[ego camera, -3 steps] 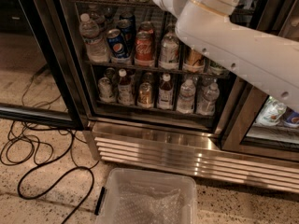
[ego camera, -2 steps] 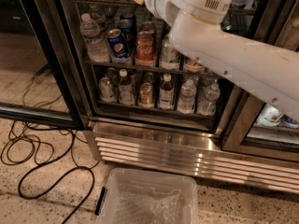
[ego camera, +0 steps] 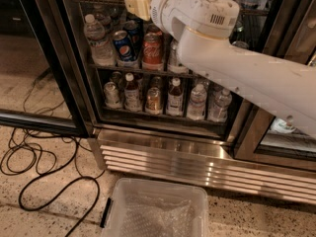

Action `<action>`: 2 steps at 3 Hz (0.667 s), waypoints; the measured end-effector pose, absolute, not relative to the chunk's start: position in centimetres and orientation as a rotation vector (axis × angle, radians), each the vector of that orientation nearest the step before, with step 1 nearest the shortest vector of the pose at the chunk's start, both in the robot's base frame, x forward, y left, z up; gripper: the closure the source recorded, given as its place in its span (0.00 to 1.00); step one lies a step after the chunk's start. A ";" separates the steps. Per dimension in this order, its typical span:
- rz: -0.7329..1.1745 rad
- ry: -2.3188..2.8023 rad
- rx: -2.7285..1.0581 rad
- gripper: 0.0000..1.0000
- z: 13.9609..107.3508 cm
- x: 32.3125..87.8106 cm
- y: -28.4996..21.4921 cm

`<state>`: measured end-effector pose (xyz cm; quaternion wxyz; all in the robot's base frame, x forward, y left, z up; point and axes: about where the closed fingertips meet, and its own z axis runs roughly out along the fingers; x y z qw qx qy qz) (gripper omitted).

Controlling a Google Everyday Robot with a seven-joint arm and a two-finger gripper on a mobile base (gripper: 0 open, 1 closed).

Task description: Pick orange can from top shelf of fridge

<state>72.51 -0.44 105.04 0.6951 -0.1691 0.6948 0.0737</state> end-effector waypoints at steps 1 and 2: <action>0.108 1.558 -0.372 0.08 104.7 72.3 -1.7; 0.043 1.522 -0.358 0.10 105.9 73.2 -3.0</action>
Offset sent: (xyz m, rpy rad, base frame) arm 0.0182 -0.0450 0.0203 -0.0544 -0.1157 -0.1518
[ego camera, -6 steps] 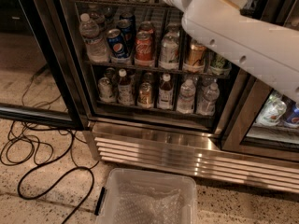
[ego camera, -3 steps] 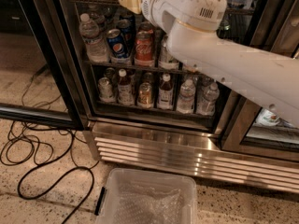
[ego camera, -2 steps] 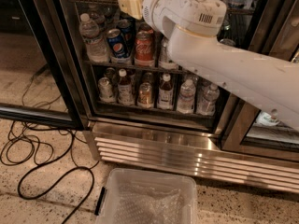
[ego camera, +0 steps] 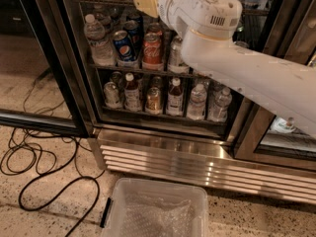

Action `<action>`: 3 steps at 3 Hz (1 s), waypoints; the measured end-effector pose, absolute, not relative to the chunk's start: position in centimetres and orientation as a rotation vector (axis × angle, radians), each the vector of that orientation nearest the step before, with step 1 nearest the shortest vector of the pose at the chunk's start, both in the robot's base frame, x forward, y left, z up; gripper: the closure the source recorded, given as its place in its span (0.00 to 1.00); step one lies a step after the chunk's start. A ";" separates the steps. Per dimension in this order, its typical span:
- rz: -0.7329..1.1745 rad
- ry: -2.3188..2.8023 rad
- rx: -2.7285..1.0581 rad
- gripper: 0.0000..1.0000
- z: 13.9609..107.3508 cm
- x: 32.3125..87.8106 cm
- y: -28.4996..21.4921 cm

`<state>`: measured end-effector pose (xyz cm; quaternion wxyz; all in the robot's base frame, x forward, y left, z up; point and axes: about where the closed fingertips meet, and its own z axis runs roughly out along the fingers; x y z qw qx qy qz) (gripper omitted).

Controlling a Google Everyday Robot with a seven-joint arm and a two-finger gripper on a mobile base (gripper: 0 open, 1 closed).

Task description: Pick orange can from top shelf of fridge

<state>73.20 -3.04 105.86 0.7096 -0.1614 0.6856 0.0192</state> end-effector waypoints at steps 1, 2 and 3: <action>0.001 1.493 -0.354 0.10 106.5 74.0 -3.7; -0.044 1.471 -0.341 0.10 107.1 74.5 -4.6; -0.070 1.466 -0.324 0.11 107.0 74.8 -5.4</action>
Offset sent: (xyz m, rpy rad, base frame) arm 0.0182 -0.0294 0.0150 -0.0016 -0.0844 -0.1037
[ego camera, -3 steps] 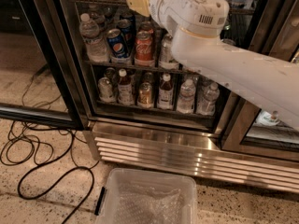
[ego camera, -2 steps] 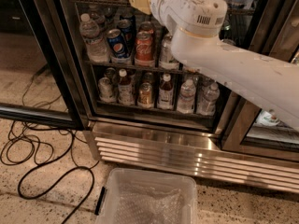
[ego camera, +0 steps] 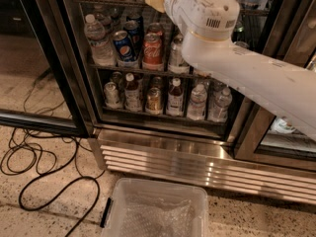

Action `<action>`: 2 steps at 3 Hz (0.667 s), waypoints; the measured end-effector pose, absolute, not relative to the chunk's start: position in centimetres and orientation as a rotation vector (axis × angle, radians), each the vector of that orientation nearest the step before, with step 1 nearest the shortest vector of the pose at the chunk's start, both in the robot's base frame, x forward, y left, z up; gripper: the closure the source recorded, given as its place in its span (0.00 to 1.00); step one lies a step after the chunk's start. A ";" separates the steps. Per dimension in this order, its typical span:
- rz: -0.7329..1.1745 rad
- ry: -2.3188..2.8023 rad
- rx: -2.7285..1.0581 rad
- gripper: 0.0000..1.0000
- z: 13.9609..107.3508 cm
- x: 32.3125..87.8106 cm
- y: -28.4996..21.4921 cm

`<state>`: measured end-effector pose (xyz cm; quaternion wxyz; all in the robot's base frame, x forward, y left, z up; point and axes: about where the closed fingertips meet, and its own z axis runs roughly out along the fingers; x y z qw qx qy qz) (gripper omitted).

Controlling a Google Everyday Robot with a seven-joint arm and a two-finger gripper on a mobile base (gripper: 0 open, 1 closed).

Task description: Pick orange can from top shelf of fridge

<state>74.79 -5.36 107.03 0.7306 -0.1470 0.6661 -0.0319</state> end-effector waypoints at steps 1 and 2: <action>-0.098 1.456 -0.293 0.21 107.3 75.2 -6.4; -0.115 1.444 -0.272 0.18 107.6 75.6 -7.0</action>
Offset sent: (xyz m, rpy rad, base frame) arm 0.0126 -0.0251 0.0069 0.0780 -0.0391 -0.0819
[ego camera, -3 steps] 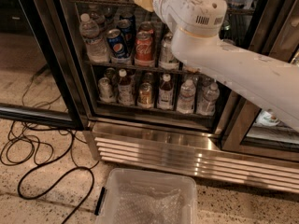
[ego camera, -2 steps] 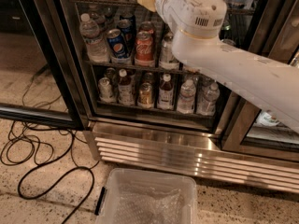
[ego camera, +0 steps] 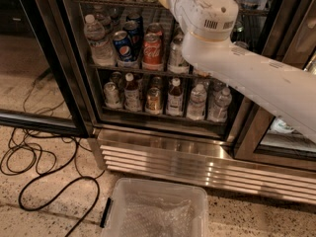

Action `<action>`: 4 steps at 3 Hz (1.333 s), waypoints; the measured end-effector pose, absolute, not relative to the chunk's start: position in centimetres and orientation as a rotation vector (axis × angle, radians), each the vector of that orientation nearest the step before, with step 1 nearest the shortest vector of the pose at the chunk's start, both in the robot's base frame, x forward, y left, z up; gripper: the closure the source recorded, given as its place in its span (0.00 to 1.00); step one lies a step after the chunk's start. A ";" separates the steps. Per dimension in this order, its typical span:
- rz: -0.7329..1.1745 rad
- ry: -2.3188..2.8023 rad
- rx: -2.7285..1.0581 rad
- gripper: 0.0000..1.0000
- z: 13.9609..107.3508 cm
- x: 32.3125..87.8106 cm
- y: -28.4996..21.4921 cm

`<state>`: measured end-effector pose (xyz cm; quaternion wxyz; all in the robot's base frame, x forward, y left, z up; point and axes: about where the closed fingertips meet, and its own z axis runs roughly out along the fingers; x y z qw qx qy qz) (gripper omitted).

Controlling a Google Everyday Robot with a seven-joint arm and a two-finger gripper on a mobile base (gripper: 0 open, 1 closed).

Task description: Pick orange can from top shelf of fridge

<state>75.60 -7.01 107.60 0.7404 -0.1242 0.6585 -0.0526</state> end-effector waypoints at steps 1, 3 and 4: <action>-0.132 1.425 -0.262 0.17 108.1 76.0 -7.5; -0.138 1.417 -0.248 0.19 108.4 77.5 -8.0; -0.132 1.432 -0.238 0.20 107.9 78.7 -8.2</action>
Offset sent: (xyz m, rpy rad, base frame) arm 0.0155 -0.0151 0.0067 0.0624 -0.0301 -0.0327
